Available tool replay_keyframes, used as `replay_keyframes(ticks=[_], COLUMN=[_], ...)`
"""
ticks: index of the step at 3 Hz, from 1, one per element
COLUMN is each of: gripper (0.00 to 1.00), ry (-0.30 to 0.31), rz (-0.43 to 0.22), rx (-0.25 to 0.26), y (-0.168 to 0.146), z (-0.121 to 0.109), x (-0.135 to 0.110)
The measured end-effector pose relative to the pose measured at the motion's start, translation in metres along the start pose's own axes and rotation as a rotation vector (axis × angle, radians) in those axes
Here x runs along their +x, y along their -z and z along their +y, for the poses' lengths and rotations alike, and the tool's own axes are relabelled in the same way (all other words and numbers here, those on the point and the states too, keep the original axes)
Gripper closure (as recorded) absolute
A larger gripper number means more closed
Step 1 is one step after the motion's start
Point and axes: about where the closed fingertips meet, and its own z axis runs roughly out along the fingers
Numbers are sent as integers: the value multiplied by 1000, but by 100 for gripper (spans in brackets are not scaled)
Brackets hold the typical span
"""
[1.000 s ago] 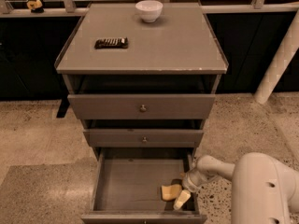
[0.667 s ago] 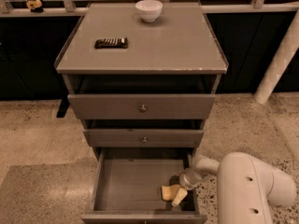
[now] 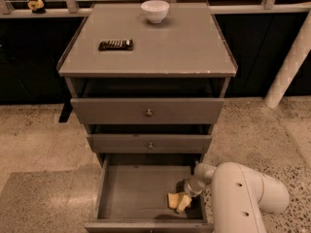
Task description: Pick sponge from bottom drawer and place on counter
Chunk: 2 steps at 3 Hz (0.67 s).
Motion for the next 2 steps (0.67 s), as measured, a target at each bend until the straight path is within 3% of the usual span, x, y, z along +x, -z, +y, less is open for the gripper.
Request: replay_keyframes(ticks=[1, 2], gripper=[0, 0], ry=[-18, -15], rz=[-28, -46], rx=[50, 14], y=[11, 14], z=[0, 51], x=[3, 14])
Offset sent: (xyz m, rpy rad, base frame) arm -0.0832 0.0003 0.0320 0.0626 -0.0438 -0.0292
